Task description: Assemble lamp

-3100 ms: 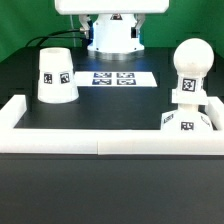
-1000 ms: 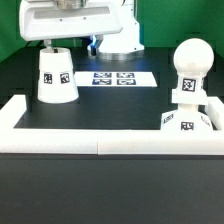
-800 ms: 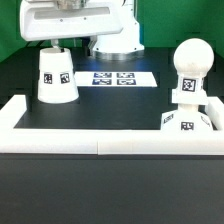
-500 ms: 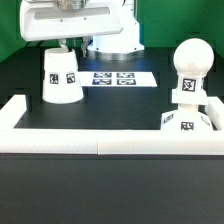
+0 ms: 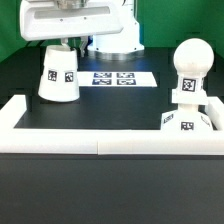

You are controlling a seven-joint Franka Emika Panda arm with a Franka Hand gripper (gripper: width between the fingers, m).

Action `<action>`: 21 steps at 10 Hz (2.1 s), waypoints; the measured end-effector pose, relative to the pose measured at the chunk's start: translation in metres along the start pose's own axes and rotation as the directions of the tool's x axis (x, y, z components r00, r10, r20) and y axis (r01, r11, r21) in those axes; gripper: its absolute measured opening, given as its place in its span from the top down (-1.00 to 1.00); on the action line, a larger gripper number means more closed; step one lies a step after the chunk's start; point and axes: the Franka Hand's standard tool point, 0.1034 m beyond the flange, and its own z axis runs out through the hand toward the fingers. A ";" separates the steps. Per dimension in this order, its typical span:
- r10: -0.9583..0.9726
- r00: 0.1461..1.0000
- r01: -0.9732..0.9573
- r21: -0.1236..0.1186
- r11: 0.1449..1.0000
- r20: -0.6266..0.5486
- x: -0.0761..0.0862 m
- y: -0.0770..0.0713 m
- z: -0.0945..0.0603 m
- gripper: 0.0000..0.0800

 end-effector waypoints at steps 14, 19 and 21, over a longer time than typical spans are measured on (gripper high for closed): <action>-0.073 0.997 0.070 0.100 0.992 0.028 0.078 -0.081 -0.095 0.88; -0.062 0.997 0.058 0.112 0.992 0.034 0.124 -0.118 -0.150 0.88; -0.023 0.999 0.019 0.112 0.994 0.032 0.143 -0.134 -0.168 0.88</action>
Offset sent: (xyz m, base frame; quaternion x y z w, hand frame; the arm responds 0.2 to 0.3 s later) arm 0.0256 0.0382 0.0373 0.0637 -0.0224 -0.0005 0.9977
